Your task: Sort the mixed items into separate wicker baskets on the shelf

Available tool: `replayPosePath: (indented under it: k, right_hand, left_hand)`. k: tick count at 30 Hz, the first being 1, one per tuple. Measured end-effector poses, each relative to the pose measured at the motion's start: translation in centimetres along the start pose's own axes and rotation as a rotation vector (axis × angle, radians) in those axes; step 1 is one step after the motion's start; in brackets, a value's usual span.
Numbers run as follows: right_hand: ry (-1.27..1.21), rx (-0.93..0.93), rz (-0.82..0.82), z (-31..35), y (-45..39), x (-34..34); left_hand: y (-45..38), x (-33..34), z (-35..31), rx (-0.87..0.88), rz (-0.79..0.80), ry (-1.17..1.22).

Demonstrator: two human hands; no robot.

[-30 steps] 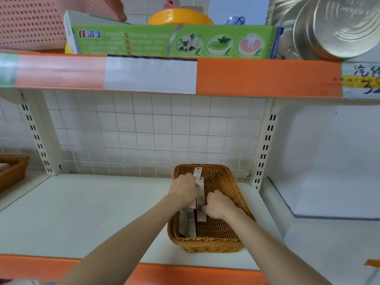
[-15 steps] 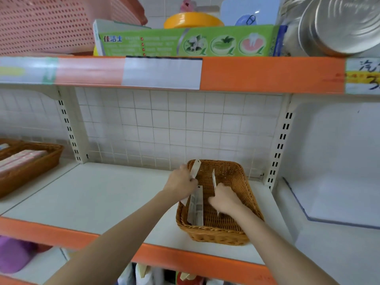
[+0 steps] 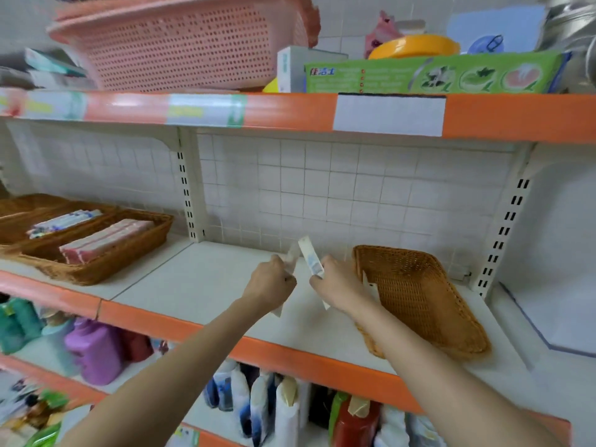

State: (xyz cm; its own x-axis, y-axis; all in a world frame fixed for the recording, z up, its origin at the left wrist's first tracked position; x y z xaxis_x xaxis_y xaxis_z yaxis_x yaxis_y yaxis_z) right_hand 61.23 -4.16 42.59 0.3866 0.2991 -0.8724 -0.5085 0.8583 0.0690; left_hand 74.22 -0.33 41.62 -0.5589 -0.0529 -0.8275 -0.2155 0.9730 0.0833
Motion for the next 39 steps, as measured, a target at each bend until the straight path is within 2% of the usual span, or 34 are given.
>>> replayPosePath:
  k: [4, 17, 39]
  right_hand:
    - [-0.02, 0.035, 0.067, 5.1, -0.4, 4.0]
    - [0.024, -0.009, 0.112, 20.1, -2.1, 13.8]
    - [0.048, -0.173, 0.107, 35.7, -18.7, 16.8]
  left_hand:
    - [2.2, -3.5, 5.9, -0.026, -0.02, -0.05]
    - [6.3, -12.1, 21.1, -0.034, -0.046, -0.158]
    - [-2.3, -25.3, 34.7, -0.093, -0.194, -0.034]
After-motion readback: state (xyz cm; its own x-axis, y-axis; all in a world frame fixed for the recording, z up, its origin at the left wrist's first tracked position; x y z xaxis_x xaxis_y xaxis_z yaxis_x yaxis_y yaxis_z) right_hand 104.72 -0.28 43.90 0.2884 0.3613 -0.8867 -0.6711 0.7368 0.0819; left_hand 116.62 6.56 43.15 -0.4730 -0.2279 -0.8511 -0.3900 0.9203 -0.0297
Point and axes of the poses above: each hand's wrist, its own y-axis away from the middle knuckle, its own x-axis out of the palm, z = x × y, the point moved 7 cm from there along -y, towards the middle knuckle, and after that the axes turned 14 degrees about z, right-handed, at the moved point
